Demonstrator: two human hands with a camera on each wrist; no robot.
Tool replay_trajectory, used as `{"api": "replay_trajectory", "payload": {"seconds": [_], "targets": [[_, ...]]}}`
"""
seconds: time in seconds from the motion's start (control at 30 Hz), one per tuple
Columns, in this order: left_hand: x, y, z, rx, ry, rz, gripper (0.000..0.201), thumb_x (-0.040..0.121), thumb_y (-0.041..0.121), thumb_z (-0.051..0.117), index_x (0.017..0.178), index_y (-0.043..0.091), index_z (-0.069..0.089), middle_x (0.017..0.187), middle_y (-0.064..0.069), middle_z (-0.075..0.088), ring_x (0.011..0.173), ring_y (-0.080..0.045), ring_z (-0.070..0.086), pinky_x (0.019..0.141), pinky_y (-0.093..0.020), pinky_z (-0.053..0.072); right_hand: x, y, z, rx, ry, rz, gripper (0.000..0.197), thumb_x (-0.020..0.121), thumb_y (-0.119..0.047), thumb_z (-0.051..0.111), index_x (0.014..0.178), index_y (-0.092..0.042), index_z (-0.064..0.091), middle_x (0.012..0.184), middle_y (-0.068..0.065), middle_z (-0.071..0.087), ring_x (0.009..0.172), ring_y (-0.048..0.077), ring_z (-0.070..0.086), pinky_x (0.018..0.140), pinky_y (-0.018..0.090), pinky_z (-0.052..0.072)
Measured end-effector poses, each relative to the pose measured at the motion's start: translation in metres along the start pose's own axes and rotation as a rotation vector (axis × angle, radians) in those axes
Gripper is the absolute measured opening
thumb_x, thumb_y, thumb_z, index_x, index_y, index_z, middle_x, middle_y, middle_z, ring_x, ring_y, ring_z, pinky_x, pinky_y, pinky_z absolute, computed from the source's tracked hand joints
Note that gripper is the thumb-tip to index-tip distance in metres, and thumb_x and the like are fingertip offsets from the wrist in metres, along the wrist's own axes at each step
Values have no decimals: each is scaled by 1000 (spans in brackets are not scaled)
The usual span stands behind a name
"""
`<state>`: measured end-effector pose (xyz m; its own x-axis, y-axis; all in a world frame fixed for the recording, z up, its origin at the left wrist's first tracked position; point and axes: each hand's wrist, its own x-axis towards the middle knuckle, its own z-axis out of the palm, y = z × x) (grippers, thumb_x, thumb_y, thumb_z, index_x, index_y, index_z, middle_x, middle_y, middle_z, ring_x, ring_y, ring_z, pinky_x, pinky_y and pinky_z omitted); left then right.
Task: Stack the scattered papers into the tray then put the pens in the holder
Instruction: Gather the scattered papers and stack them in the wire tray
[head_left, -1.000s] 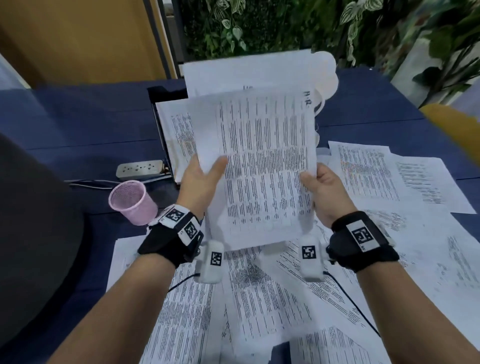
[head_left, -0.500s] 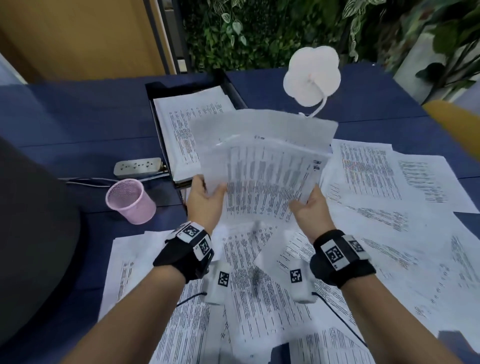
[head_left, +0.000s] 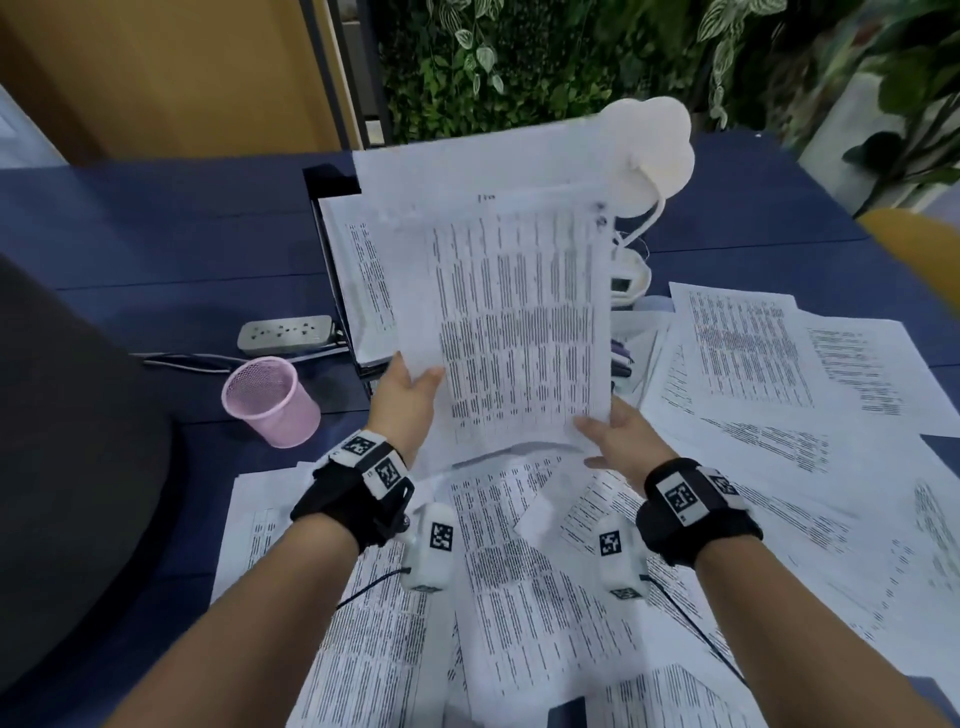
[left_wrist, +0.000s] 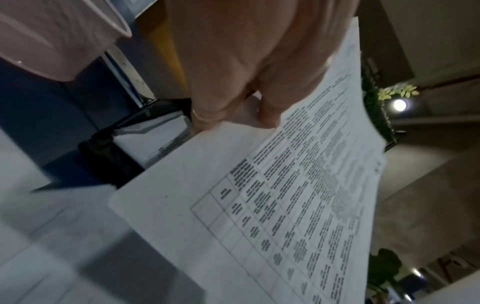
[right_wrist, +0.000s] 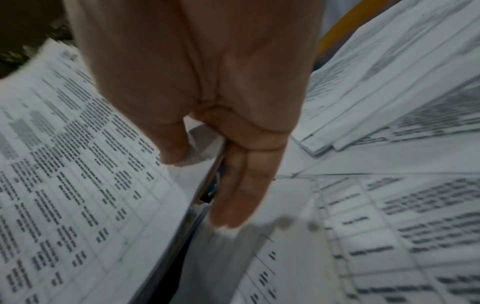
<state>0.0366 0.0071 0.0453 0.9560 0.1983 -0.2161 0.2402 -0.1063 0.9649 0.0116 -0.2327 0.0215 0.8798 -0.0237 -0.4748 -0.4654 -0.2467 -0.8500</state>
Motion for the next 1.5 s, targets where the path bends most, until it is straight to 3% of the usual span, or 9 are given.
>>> {"api": "replay_trajectory", "payload": {"seconds": [0.13, 0.3, 0.5, 0.67, 0.83, 0.9, 1.0, 1.17, 1.5], "targets": [[11, 27, -15, 72, 85, 111, 33, 95, 20, 53, 126, 10, 47, 104, 4, 64, 97, -14, 62, 89, -32, 50, 4, -29, 8, 108, 25, -100, 27, 98, -14, 47, 125, -16, 47, 117, 7, 60, 66, 25, 66, 50, 28, 50], [25, 44, -40, 125, 179, 205, 62, 87, 1, 58, 136, 19, 25, 123, -5, 53, 96, -16, 59, 69, -15, 51, 24, -67, 26, 54, 52, -200, 21, 99, -11, 40, 118, -13, 50, 101, 9, 63, 53, 16, 55, 44, 24, 39], [53, 48, -66, 739, 148, 334, 54, 86, 18, 60, 138, 19, 44, 142, -4, 44, 131, -24, 39, 111, -41, 28, 50, -107, 48, 170, 49, -165, 15, 99, -3, 36, 109, -5, 48, 86, 9, 61, 54, 18, 53, 42, 21, 39], [74, 57, -72, 1149, 129, 359, 70, 82, 49, 60, 143, 26, 34, 149, 1, 36, 144, -21, 10, 112, -57, -5, 77, -127, 57, 199, 129, -179, 18, 97, -1, 38, 106, -4, 53, 83, 13, 64, 53, 16, 58, 40, 18, 45], [92, 56, -72, 1417, 54, 335, 64, 82, 57, 53, 136, 24, 43, 147, 0, 36, 145, -28, 5, 107, -66, -8, 98, -134, 64, -25, 206, -211, 17, 92, -2, 42, 101, -5, 57, 86, 14, 65, 50, 18, 61, 36, 20, 44], [95, 53, -71, 1500, 36, 306, 57, 84, 58, 50, 131, 26, 50, 152, -1, 27, 145, -30, 0, 107, -66, -9, 105, -134, 66, -194, 276, -228, 17, 89, -7, 47, 102, -6, 58, 90, 13, 67, 53, 20, 64, 39, 23, 47], [96, 50, -71, 1572, -3, 257, 47, 87, 60, 43, 124, 34, 57, 158, -1, 12, 145, -31, -9, 107, -65, -13, 109, -133, 64, -470, 373, -287, 25, 84, -13, 53, 108, -10, 56, 100, 12, 66, 83, 29, 66, 67, 32, 54], [95, 51, -69, 1643, -32, 246, 48, 90, 62, 35, 122, 37, 60, 157, 3, 17, 145, -32, -13, 104, -65, -17, 106, -128, 62, -795, 399, -291, 28, 89, -14, 50, 116, -13, 58, 114, 13, 62, 104, 34, 58, 80, 33, 46], [58, 31, -61, 1347, -30, 277, 39, 94, 49, 41, 128, 34, 53, 154, 2, 26, 146, -30, 3, 111, -61, -8, 58, -97, 47, -605, 412, -396, 25, 90, -19, 48, 110, -14, 62, 105, 11, 68, 99, 32, 60, 80, 33, 47]]}}
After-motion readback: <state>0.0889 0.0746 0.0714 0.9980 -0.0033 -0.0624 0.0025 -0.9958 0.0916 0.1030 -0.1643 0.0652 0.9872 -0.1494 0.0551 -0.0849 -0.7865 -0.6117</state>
